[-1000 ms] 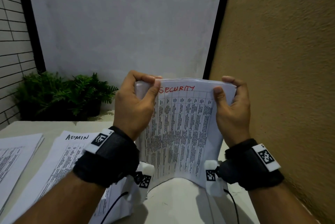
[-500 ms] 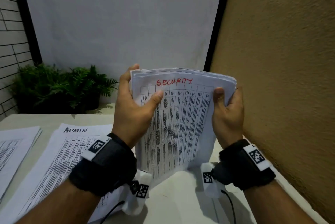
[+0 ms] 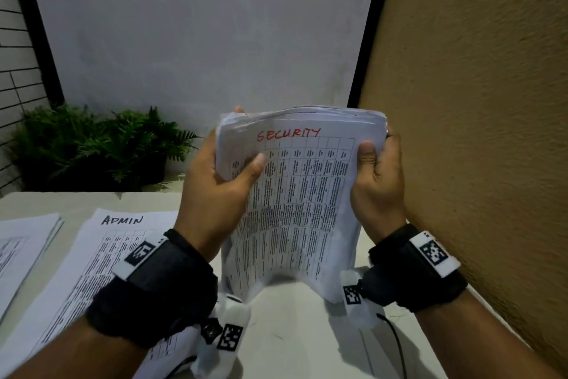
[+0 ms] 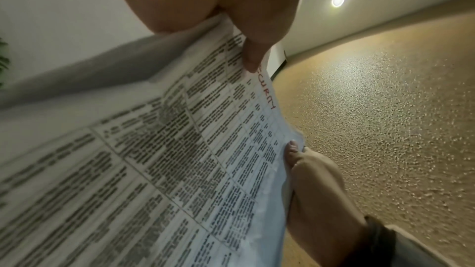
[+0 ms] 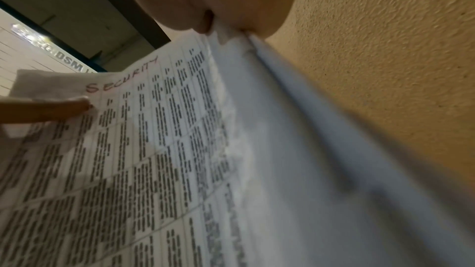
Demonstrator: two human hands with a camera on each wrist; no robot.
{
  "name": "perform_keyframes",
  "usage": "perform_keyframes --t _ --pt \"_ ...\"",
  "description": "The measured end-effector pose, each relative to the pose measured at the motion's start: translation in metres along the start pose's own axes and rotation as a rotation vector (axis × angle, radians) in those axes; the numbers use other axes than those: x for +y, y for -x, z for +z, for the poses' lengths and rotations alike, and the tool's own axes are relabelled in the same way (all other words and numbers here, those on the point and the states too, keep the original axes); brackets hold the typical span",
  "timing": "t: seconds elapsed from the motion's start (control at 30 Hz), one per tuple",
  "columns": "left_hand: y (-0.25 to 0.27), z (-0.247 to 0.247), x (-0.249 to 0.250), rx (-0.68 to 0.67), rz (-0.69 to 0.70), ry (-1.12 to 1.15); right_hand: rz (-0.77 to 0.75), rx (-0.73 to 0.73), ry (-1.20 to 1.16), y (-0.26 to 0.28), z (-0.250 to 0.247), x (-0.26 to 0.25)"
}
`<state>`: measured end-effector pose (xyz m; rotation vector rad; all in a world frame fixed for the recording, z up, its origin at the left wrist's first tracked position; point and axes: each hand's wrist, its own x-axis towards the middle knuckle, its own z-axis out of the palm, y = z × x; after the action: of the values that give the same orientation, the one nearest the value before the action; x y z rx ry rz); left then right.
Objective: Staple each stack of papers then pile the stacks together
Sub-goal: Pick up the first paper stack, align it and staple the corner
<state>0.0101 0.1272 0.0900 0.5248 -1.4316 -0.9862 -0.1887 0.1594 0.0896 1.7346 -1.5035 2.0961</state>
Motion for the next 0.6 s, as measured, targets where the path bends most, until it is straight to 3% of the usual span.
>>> perform_keyframes --t 0.1,0.2,0.27,0.4,0.6 --pt "-0.001 0.0 -0.004 0.033 -0.082 -0.038 0.127 -0.103 -0.174 -0.007 -0.007 0.001" --pt "-0.004 -0.002 -0.007 0.055 -0.04 -0.138 0.274 -0.125 -0.192 -0.027 -0.023 0.024" --pt "-0.004 -0.003 -0.008 0.06 -0.013 -0.188 0.365 -0.206 0.109 -0.045 -0.037 0.066" --pt "-0.006 -0.006 -0.011 0.083 -0.022 -0.188 0.526 -0.629 0.814 -0.057 -0.056 0.137" --pt "-0.007 -0.002 -0.013 0.075 -0.019 -0.172 0.488 -0.899 1.15 -0.036 -0.046 0.157"
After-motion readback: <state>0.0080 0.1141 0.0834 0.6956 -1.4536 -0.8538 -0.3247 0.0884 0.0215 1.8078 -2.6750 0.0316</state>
